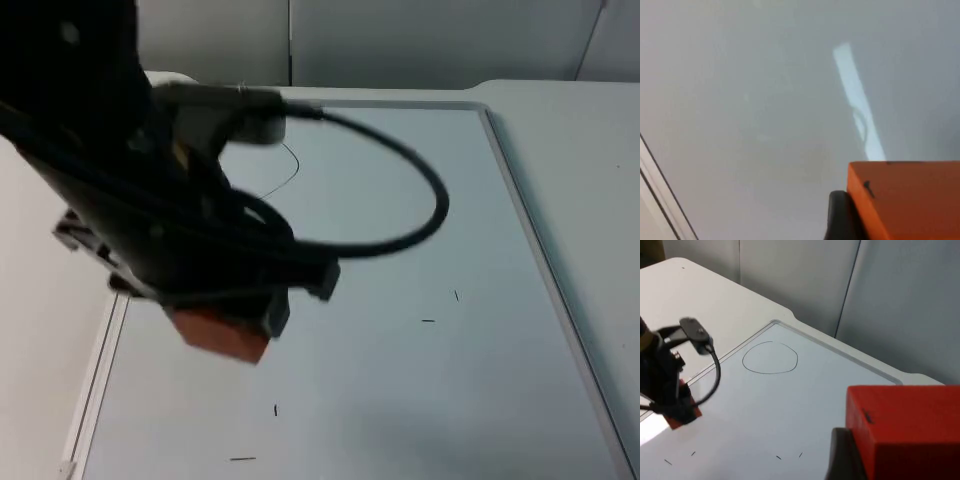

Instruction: Pick up one cube with the left hand and another cube with the right hand. First place the cube in the right hand at the target position, then stack the cube in the left hand on top.

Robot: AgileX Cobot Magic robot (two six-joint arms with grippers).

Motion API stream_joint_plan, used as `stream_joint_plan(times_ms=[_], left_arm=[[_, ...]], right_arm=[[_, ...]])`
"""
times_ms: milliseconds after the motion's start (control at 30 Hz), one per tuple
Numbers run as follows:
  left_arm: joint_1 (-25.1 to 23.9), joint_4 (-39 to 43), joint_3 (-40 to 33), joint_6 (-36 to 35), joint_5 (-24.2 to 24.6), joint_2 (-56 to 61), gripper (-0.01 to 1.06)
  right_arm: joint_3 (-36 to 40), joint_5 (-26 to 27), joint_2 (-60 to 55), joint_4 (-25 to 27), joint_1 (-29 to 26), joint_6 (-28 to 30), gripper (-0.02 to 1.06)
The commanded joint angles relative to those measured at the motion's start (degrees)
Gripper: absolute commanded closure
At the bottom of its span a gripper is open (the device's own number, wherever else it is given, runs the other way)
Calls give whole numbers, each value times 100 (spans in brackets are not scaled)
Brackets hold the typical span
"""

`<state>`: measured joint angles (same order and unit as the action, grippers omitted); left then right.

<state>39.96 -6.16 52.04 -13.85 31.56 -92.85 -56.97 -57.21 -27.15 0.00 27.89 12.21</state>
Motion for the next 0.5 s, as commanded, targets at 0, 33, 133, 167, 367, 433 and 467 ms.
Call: stream_joint_plan(times_ms=[0,33,133,167,367,433,467], left_arm=[[32,216,12,16,19,664,105],[32,318,12,16,19,1048,105],[32,616,12,16,56,2135,105],[32,616,12,16,56,2135,105],[32,1104,1,44,479,3781,105],[32,1154,-11,44,632,4012,105],[32,1185,-41,44,739,4218,105]], right_arm=[[35,73,43,0,-11,38,105],[35,73,43,0,-11,38,105],[35,73,43,0,-11,38,105],[35,73,43,0,-11,38,105],[35,73,43,0,-11,26,105],[35,63,43,0,-11,24,105],[35,50,43,0,-11,24,105]])
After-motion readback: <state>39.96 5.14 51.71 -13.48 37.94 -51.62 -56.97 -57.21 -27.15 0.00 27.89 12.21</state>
